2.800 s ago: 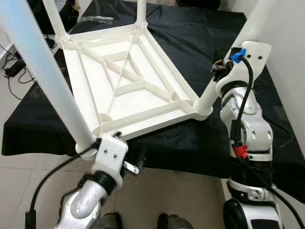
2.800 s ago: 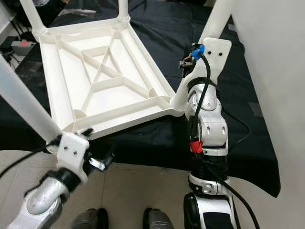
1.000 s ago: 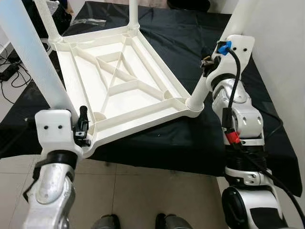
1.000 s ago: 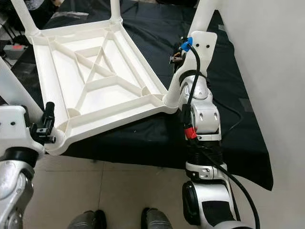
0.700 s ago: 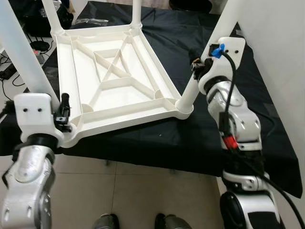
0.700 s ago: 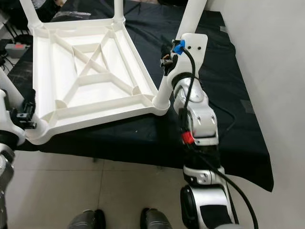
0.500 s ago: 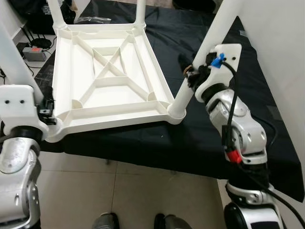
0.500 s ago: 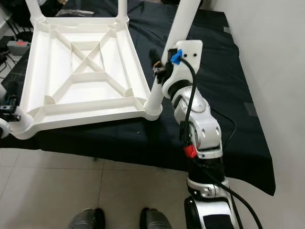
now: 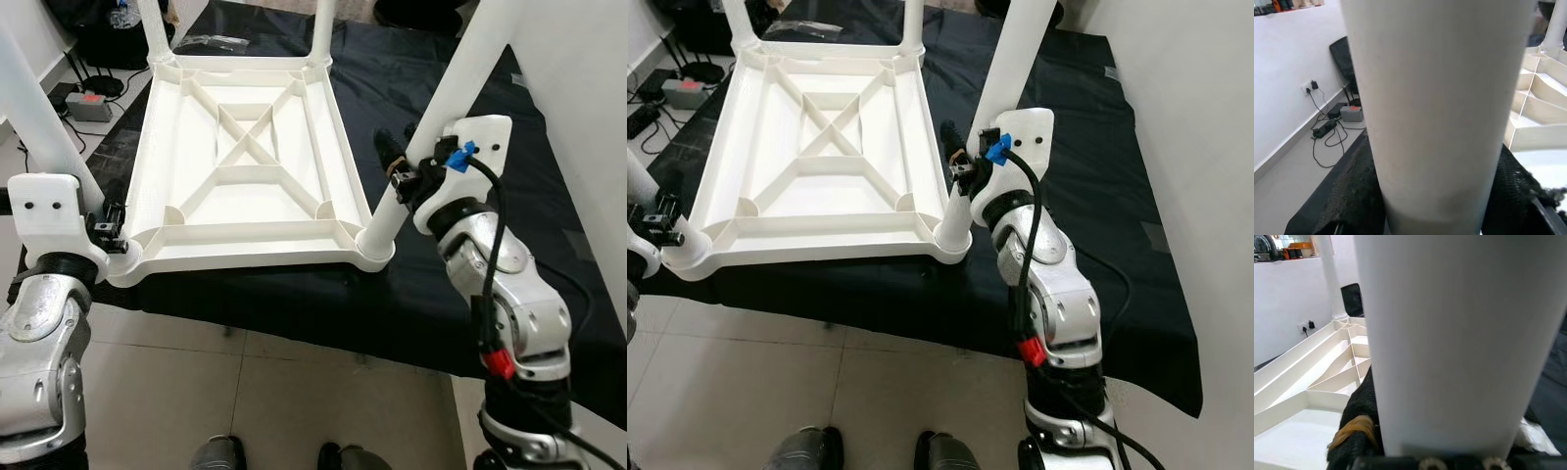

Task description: Building children table

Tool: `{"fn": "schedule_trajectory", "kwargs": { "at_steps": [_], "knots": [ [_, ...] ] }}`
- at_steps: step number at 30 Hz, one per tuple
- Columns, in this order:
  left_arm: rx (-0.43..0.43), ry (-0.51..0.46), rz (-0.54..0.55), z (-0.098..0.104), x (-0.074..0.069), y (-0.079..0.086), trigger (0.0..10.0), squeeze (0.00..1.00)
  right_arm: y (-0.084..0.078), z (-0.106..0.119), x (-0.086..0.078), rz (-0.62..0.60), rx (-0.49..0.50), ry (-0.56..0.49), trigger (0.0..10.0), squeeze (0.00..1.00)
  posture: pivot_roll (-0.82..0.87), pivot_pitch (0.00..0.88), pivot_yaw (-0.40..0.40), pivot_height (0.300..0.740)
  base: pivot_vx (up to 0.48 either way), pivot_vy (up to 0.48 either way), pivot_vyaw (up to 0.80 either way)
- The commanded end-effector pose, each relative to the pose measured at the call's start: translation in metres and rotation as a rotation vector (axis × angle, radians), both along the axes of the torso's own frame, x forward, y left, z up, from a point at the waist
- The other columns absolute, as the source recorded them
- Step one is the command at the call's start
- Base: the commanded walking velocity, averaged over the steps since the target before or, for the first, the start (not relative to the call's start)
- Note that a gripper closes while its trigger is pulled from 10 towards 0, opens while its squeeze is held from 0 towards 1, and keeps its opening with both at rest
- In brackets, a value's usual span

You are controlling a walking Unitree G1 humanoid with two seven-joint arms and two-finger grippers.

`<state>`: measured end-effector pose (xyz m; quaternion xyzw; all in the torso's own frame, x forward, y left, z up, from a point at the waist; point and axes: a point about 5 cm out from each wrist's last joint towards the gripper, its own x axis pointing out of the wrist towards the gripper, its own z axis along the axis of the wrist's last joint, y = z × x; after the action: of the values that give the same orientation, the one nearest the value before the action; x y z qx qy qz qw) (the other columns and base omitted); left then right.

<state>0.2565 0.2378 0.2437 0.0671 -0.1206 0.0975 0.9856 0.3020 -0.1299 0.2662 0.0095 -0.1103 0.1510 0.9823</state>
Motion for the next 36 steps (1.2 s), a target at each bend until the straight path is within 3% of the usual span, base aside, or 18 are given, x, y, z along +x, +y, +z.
{"fn": "schedule_trajectory", "kwargs": {
  "at_steps": [1, 5, 10, 11, 12, 13, 14, 15, 16, 17, 18, 25, 32, 33, 34, 36],
  "knots": [
    [0.022, -0.101, -0.117, 0.018, 0.005, -0.016, 0.0, 0.0, 0.015, -0.028, -0.004, 0.099, -0.038, 0.154, 0.0, 0.0, -0.01, 0.19, -0.109, 0.74, 0.0, 0.0, 0.0],
    [0.039, -0.119, -0.114, 0.023, 0.01, -0.009, 0.0, 0.0, 0.02, -0.027, -0.007, 0.134, -0.025, 0.152, 0.0, 0.0, -0.01, 0.187, -0.111, 0.74, 0.0, 0.0, 0.0],
    [0.088, -0.161, -0.036, 0.038, 0.018, 0.017, 0.0, 0.0, 0.035, -0.028, -0.013, 0.21, -0.011, 0.155, 0.0, 0.0, -0.01, 0.185, -0.114, 0.74, 0.0, 0.0, 0.0],
    [0.097, -0.167, -0.014, 0.041, 0.02, 0.023, 0.0, 0.0, 0.037, -0.027, -0.013, 0.227, -0.011, 0.156, 0.4, 0.0, -0.01, 0.183, -0.115, 0.74, 0.0, 0.0, 0.0],
    [0.106, -0.171, 0.009, 0.043, 0.021, 0.028, 0.0, 0.0, 0.039, -0.027, -0.013, 0.233, -0.016, 0.154, 7.3, 0.0, -0.01, 0.183, -0.116, 0.74, 0.0, 0.0, 0.0],
    [0.106, -0.171, 0.009, 0.043, 0.021, 0.028, 0.0, 0.0, 0.039, -0.027, -0.013, 0.233, -0.016, 0.154, 7.3, 0.0, -0.01, 0.183, -0.116, 0.74, 0.0, 0.0, 0.0],
    [0.114, -0.174, 0.037, 0.045, 0.022, 0.034, 1.7, 0.0, 0.042, -0.027, -0.014, 0.251, -0.008, 0.158, 10.0, 0.0, -0.01, 0.185, -0.116, 0.74, 0.0, 0.0, 0.0],
    [0.114, -0.174, 0.037, 0.045, 0.022, 0.034, 1.7, 0.0, 0.042, -0.027, -0.014, 0.251, -0.008, 0.158, 10.0, 0.0, -0.01, 0.185, -0.116, 0.74, 0.0, 0.0, 0.0],
    [0.117, -0.174, 0.062, 0.046, 0.023, 0.038, 7.1, 0.0, 0.044, -0.027, -0.014, 0.264, -0.012, 0.16, 10.0, 0.0, -0.01, 0.185, -0.117, 0.74, 0.0, 0.0, 0.0],
    [0.117, -0.174, 0.062, 0.046, 0.023, 0.038, 7.1, 0.0, 0.044, -0.027, -0.014, 0.264, -0.012, 0.16, 10.0, 0.0, -0.01, 0.185, -0.117, 0.74, 0.0, 0.0, 0.0],
    [0.118, -0.174, 0.079, 0.047, 0.024, 0.041, 10.0, 0.0, 0.045, -0.027, -0.014, 0.272, -0.014, 0.162, 10.0, 1.0, -0.01, 0.185, -0.117, 0.74, 0.0, 0.0, 0.0],
    [0.171, -0.178, 0.118, 0.05, 0.037, 0.049, 10.0, 0.0, 0.047, -0.032, -0.017, 0.319, -0.018, 0.174, 10.0, 1.0, -0.02, 0.192, -0.117, 0.74, 0.0, 0.0, 0.0],
    [0.191, -0.162, 0.178, 0.046, 0.05, 0.066, 10.0, 0.03, 0.035, -0.045, -0.021, 0.333, -0.073, 0.21, 10.0, 1.0, -0.04, 0.191, -0.107, 0.74, 0.0, 0.0, 0.0],
    [0.191, -0.15, 0.193, 0.044, 0.054, 0.07, 10.0, 0.3, 0.029, -0.049, -0.022, 0.331, -0.095, 0.227, 10.0, 1.0, -0.05, 0.19, -0.104, 0.74, 0.0, 0.0, 0.0],
    [0.19, -0.141, 0.2, 0.041, 0.056, 0.074, 10.0, 1.0, 0.025, -0.053, -0.023, 0.325, -0.112, 0.241, 10.0, 1.0, -0.05, 0.19, -0.104, 0.74, 0.0, 0.0, 0.0],
    [0.188, -0.124, 0.205, 0.037, 0.059, 0.076, 10.0, 1.0, 0.021, -0.057, -0.024, 0.324, -0.129, 0.26, 10.0, 1.0, -0.05, 0.189, -0.101, 0.74, 0.0, 0.0, 0.0]
  ]
}}
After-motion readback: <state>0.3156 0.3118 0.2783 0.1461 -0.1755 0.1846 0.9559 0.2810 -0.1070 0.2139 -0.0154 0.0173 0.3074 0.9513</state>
